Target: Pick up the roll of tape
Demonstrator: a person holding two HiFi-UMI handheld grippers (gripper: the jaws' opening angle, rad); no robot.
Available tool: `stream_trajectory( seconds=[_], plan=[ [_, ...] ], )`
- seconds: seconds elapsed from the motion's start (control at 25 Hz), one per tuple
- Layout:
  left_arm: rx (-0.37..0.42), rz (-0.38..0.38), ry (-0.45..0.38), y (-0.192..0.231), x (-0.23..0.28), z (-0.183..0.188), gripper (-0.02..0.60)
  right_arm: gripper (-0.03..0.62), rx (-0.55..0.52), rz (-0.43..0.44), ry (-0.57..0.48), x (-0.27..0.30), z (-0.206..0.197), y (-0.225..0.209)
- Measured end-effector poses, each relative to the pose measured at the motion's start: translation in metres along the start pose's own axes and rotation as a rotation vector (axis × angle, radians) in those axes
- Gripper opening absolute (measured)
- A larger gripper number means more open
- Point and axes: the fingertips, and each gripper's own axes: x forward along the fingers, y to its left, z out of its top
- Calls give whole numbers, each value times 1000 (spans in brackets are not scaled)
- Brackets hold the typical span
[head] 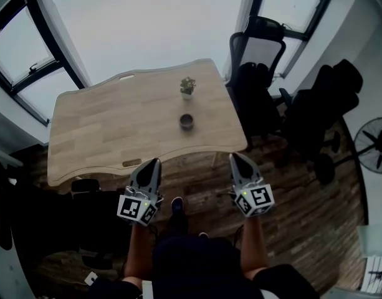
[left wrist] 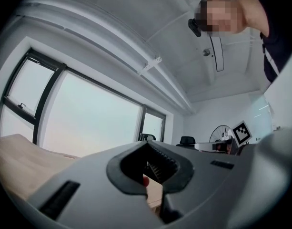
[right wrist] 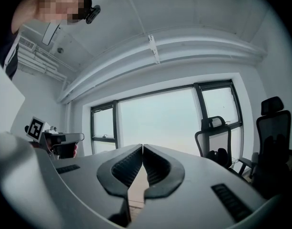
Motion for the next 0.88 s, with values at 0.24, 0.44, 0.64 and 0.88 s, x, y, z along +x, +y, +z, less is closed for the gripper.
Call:
stream_trajectory(
  seconds=[0.24, 0.44, 0.64, 0.88],
  plan=[
    [28, -17, -4, 22, 19, 9, 6, 6, 15, -25, 0, 31, 3, -6],
    [26, -21, -25, 54, 45, 17, 6, 6, 19, -57, -8, 65, 9, -10],
    [48, -69, -22, 75, 74, 27, 6, 6, -1, -79, -15, 92, 16, -10],
    [41, -129, 2, 91, 96, 20, 6, 6, -14, -79, 3, 110, 15, 5]
  ],
)
